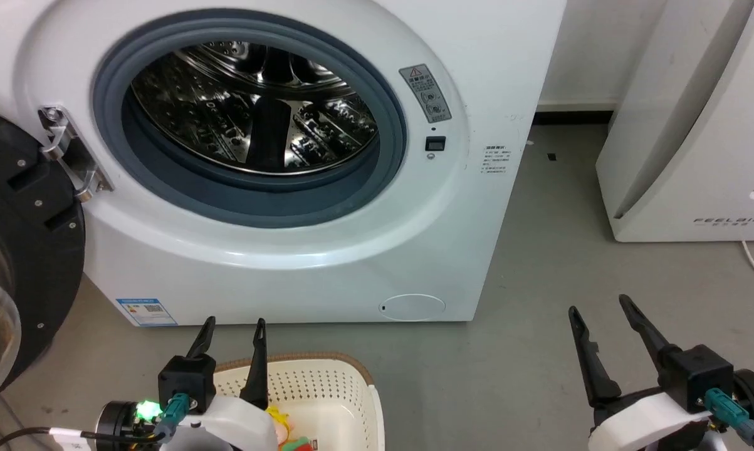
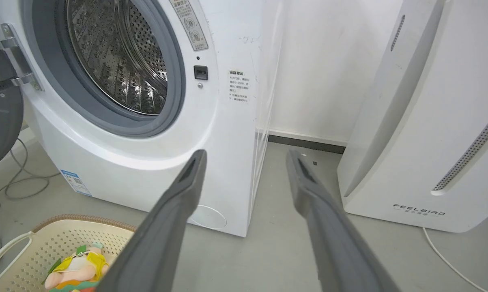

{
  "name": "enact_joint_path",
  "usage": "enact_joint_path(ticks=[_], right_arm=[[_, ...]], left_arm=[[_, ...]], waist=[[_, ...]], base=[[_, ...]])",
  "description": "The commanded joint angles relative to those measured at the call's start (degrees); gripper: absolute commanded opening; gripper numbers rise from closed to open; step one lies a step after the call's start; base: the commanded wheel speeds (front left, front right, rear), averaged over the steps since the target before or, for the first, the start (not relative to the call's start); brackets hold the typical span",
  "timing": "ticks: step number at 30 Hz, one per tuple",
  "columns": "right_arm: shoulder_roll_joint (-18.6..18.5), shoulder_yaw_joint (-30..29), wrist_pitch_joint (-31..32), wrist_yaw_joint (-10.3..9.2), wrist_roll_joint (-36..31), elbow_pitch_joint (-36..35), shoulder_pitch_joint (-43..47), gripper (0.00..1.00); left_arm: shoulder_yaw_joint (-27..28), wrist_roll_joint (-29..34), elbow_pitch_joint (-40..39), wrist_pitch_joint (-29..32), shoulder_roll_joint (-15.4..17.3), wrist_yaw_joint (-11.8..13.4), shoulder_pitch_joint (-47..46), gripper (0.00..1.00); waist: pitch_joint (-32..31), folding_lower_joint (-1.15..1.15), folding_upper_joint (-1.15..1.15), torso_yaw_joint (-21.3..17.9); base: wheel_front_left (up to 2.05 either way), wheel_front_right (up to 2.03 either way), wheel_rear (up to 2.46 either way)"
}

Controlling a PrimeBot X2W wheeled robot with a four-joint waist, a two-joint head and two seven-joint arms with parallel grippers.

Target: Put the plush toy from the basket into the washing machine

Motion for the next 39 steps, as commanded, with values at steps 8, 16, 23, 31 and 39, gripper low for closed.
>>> enact_joint_path(ticks=[8, 16, 23, 31, 39], right_arm=[[0.08, 0.35, -1.43, -0.02, -0.33, -0.73, -1.19, 1.00], [0.09, 0.57, -2.38, -0.02, -0.47, -1.48, -2.03, 1.00], [0.10, 0.64, -3.21, -0.02, -0.51, -1.87, -2.52, 1.00], [0.12, 1.17, -4.16, -0.03, -0.40, -2.42, -3.14, 1.00], [0.14, 1.16, -5.12, -0.03, 0.32, -2.85, -3.89, 1.00]], left_arm=[[-0.93, -0.60, 3.89, -1.37, 0.07, -0.15, -2.65, 1.00], [-1.38, -1.28, 11.51, -2.13, 0.55, -0.37, -6.23, 1.00], [-1.69, -2.27, 18.40, -2.96, 1.01, -1.08, -9.58, 1.00], [-1.13, -4.43, 26.42, -4.00, 1.25, -1.56, -12.87, 1.00], [-1.36, -5.57, 32.21, -5.07, 1.96, -1.87, -15.78, 1.00]], waist=[[2.99, -0.01, 0.00, -0.45], [6.64, -0.01, 0.00, -1.20], [9.54, -0.01, 0.00, -1.80], [12.20, -0.01, 0.00, -2.37], [15.02, -0.01, 0.00, -2.64]], base=[[0.00, 0.00, 0.00], [0.00, 0.00, 0.00], [0.00, 0.00, 0.00], [0.00, 0.00, 0.00], [0.00, 0.00, 0.00]])
